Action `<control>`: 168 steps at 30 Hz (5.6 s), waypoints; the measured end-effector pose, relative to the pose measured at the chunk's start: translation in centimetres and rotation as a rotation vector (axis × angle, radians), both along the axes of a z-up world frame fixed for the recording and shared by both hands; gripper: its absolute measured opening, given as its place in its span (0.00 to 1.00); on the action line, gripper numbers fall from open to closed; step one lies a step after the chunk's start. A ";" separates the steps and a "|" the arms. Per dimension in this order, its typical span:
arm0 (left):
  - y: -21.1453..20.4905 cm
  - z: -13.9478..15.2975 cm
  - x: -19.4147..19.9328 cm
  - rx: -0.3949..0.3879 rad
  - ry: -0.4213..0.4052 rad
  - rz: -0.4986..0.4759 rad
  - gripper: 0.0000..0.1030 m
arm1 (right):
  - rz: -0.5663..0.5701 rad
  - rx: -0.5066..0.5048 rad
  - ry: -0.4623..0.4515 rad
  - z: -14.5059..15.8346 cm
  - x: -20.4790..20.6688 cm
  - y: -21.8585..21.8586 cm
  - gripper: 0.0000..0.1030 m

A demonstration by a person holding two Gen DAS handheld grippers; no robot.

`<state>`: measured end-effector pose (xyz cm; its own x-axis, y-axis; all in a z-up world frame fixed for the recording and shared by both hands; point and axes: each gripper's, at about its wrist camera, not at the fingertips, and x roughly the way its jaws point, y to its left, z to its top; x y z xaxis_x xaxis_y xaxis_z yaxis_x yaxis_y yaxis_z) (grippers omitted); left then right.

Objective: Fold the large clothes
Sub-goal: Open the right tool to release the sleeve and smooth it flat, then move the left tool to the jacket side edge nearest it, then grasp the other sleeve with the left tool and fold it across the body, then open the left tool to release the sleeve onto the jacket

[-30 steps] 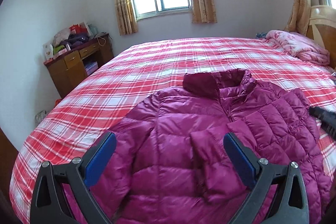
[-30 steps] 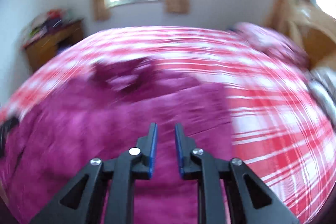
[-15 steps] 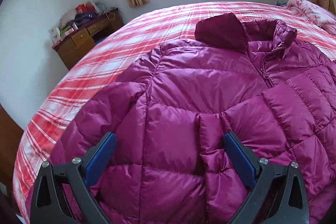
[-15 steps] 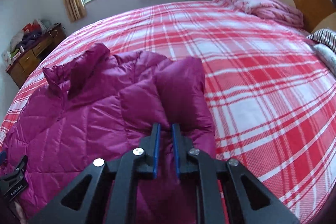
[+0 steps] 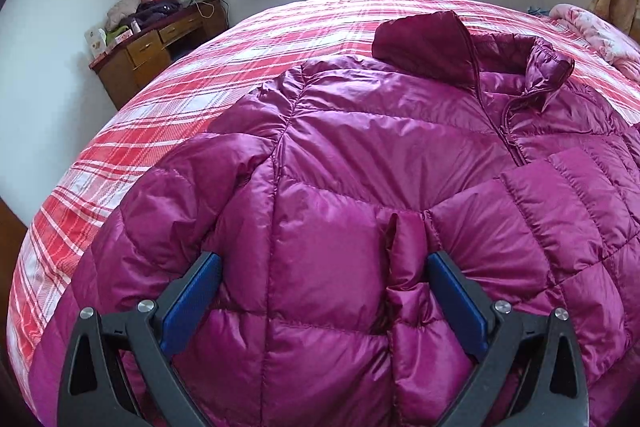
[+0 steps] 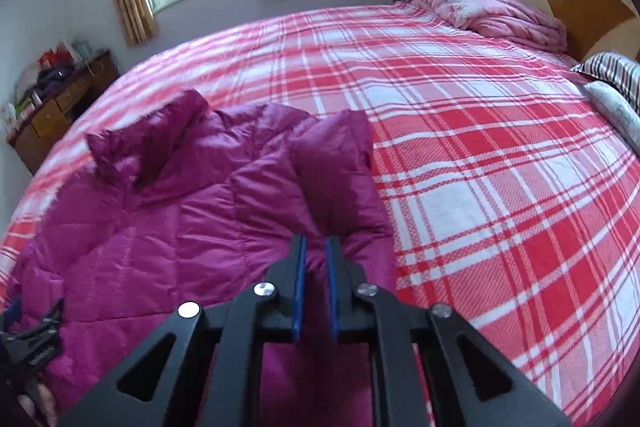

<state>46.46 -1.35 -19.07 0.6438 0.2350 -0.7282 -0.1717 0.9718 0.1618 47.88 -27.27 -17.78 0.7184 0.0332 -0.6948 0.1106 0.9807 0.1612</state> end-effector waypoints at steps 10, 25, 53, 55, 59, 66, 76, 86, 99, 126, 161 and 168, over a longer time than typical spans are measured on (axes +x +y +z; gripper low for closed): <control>-0.1 -0.2 0.1 0.012 -0.001 0.000 0.99 | 0.101 -0.029 0.117 -3.3 0.4 2.5 0.14; -0.2 -0.3 0.1 -0.005 -0.004 -0.001 0.99 | 0.232 -0.055 0.034 -1.1 -2.9 9.4 0.32; 0.5 -0.3 0.5 -0.062 0.021 -0.010 0.99 | 0.195 -0.178 0.060 -4.0 -2.7 10.8 0.33; 0.5 -0.1 0.4 -0.056 0.021 -0.020 0.99 | 0.195 -0.166 0.057 -4.1 -2.9 10.8 0.33; 0.7 1.4 -0.6 -0.016 0.021 -0.069 0.99 | 0.197 -0.136 0.051 -4.0 -2.9 10.3 0.33; 6.7 6.0 -6.0 0.036 -0.090 -0.102 0.99 | 0.206 -0.118 0.045 -4.0 -2.9 10.1 0.36; 19.4 4.1 -14.5 0.125 -0.007 0.068 0.99 | 0.219 -0.105 0.036 -4.0 -3.1 10.1 0.44; 23.3 1.8 -20.7 0.008 0.047 0.091 0.99 | 0.208 -0.061 0.011 -1.8 -5.8 9.0 0.53; 22.7 3.5 -20.5 -0.020 -0.004 0.063 0.20 | 0.201 -0.177 -0.049 -2.6 -10.8 8.8 0.58; 12.3 17.6 -15.0 0.242 -0.262 -0.152 0.12 | 0.179 -0.134 -0.049 -2.3 -11.8 7.6 0.63; -11.6 10.6 -6.0 -0.014 -0.157 -0.514 0.11 | 0.105 -0.129 -0.010 -3.4 -10.9 4.9 0.64; -13.5 9.2 -5.8 -0.040 -0.112 -0.557 0.11 | 0.116 -0.101 0.006 -3.7 -10.6 4.6 0.67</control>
